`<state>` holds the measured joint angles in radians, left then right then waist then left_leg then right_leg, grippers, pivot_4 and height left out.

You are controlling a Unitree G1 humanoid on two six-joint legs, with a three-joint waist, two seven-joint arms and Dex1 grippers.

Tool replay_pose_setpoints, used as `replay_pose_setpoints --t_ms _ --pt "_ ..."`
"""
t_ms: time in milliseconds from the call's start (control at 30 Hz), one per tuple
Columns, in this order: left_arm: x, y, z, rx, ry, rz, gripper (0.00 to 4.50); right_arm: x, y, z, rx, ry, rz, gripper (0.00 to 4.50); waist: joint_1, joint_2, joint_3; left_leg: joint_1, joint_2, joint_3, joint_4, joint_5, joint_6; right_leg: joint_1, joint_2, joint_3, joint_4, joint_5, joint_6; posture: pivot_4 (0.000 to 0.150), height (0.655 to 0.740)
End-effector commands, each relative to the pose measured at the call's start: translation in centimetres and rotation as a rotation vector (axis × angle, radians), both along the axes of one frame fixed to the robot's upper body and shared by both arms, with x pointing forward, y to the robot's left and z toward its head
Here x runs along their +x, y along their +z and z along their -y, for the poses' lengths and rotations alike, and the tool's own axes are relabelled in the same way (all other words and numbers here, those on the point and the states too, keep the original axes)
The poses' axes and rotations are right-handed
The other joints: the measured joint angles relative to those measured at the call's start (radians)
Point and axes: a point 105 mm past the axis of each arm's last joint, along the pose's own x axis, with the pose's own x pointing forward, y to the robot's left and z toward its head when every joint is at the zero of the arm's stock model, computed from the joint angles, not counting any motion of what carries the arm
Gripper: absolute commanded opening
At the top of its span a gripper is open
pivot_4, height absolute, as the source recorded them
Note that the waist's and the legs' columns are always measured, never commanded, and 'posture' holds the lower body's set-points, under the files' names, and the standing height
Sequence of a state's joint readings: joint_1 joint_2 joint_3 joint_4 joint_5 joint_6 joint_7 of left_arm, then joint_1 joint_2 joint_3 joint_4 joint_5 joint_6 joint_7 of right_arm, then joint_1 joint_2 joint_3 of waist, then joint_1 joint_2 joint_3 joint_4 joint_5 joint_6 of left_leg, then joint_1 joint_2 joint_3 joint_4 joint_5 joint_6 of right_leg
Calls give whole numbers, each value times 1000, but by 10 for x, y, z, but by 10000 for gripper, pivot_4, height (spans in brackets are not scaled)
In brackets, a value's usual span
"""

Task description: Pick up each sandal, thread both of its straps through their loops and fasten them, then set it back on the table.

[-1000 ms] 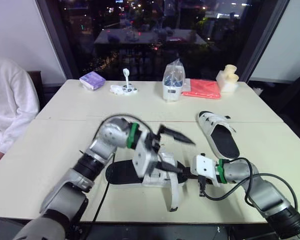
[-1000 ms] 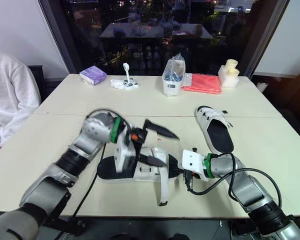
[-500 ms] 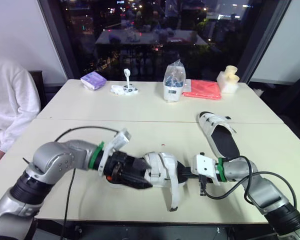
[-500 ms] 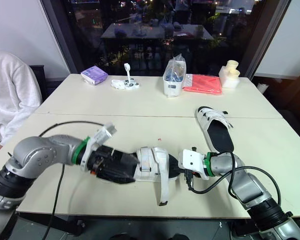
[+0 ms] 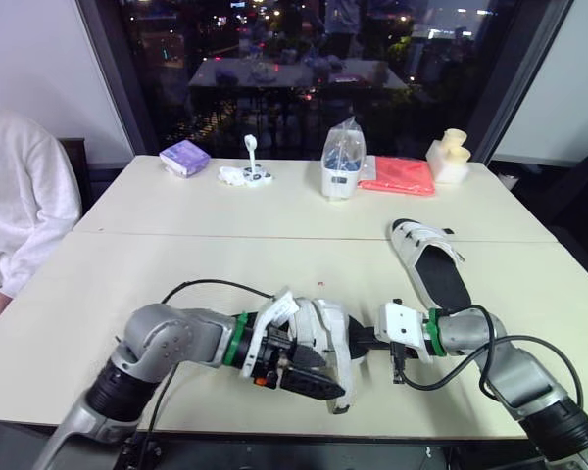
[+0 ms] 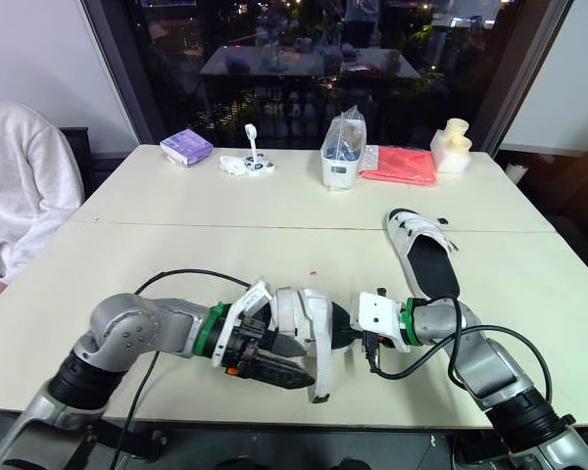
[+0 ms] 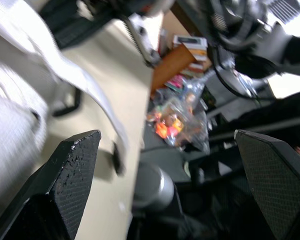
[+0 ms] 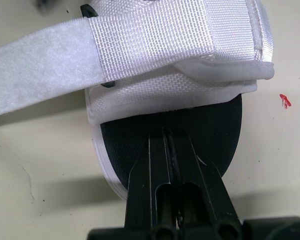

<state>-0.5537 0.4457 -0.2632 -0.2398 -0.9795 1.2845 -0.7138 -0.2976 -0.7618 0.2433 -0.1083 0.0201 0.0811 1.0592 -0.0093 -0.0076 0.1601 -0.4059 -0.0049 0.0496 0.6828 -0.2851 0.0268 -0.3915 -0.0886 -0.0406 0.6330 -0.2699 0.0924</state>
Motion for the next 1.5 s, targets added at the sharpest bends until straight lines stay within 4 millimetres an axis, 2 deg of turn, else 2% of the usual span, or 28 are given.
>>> replay_pose_setpoints --t_ms 33,433,467,500,733,767,800,1033,1167,1300,1500 --pt "6 -2 8 37 30 9 44778 -11 -15 2 -38 13 -68 0 0 0 0 0 0 0 0 0 0 0 0 0 0 0 0 1500 7400" --pt "8 -20 23 106 83 -67 44778 -18 -16 3 -40 0 -83 0 1 1 -1 0 0 0 -1 0 0 0 -1 0 -1 0 0 1500 7400" --pt "8 -20 24 107 85 -69 39797 -18 -16 3 -40 0 -83 0 1 1 -1 0 0 0 -1 0 0 0 -1 0 -1 0 -1 1500 7400" --pt "8 -21 24 108 86 -68 36943 -19 -16 3 -40 -1 -84 0 1 1 -1 0 0 0 -1 0 0 0 -1 0 -1 0 -1 1500 7400" --pt "10 -17 22 100 97 -75 3280 -18 -15 5 -46 -3 -85 0 1 1 -1 0 0 0 -2 -1 0 0 -1 0 -1 0 -1 1500 7400" --pt "11 -16 21 95 102 -76 767 -18 -15 5 -47 -3 -84 0 1 1 -1 0 0 0 -2 -1 0 0 -1 0 -1 0 -1 1500 7400" --pt "11 -15 21 91 106 -76 767 -18 -15 5 -47 -3 -84 0 1 1 -1 0 0 0 -2 -1 0 0 -1 0 -1 0 -1 1500 7400" --pt "22 35 16 -101 53 -173 767 -15 -16 5 -53 -1 -74 0 1 1 -1 -1 0 0 -2 -1 1 -1 -1 0 -1 0 -1 1500 7400" --pt "46 55 7 -149 108 -210 767 -12 -15 3 -51 -1 -65 0 1 1 0 -1 -1 0 -2 0 -1 -1 -1 0 -1 0 0 1500 7400" --pt "64 60 5 -142 158 -195 767 -10 -15 3 -50 -3 -56 0 -1 0 0 -1 -1 0 -2 0 -1 -1 -1 -1 -1 1 2 1500 7400" --pt "65 49 8 -90 121 -142 767 -7 -14 3 -49 -3 -46 0 -3 0 0 0 -1 0 -3 1 -4 -2 -1 0 -1 1 2 1500 7400"
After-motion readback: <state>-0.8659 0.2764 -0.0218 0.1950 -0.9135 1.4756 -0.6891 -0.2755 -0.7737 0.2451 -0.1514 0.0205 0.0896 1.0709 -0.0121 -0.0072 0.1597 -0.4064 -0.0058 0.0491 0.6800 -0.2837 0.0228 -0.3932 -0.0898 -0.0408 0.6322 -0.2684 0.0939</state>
